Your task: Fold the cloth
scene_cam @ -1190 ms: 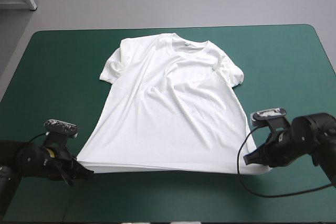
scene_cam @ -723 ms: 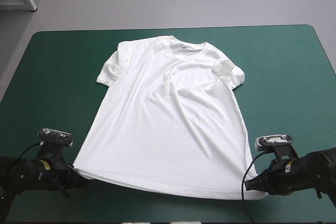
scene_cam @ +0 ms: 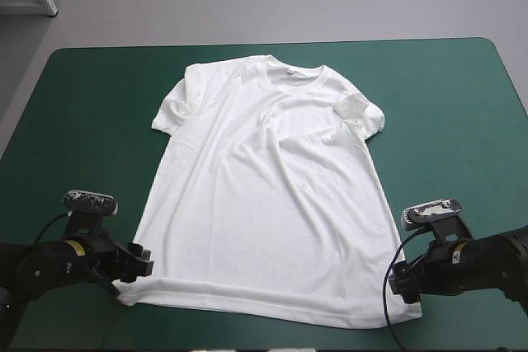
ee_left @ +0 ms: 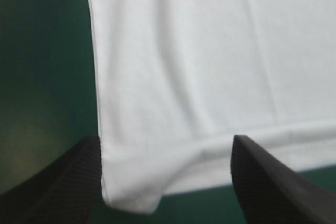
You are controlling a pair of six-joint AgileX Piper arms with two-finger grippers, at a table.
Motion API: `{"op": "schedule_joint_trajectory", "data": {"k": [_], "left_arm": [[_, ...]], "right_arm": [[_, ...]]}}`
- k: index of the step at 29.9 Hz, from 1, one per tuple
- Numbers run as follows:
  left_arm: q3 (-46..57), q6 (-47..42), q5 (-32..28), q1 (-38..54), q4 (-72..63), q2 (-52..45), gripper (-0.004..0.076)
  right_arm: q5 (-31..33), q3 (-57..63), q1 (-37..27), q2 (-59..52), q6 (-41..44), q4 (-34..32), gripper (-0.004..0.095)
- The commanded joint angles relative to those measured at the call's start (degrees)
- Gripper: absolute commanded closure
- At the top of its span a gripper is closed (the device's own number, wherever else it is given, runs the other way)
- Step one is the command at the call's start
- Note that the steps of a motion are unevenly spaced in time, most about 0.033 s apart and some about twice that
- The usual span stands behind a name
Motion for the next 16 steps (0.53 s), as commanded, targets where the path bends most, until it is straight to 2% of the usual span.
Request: {"op": "schedule_joint_trajectory", "data": {"k": [1,6,16], "left_arm": [[-3.70,-0.53,-10.52,-0.03,-1.19,4.44,0.0213],[-11.98,2.75,-16.22,-0.03,0.62,18.95,0.0216],[-27.33,2.80,-26.85,2.26,3.26,42.84,0.0234]], "right_arm": [[-1.17,-2.07,0.07,-0.44,0.78,0.26,0.0071],[-0.78,-2.07,0.07,-0.44,1.19,1.34,0.0071],[-0.78,-2.07,0.07,-0.58,1.19,6.31,0.0071]]}}
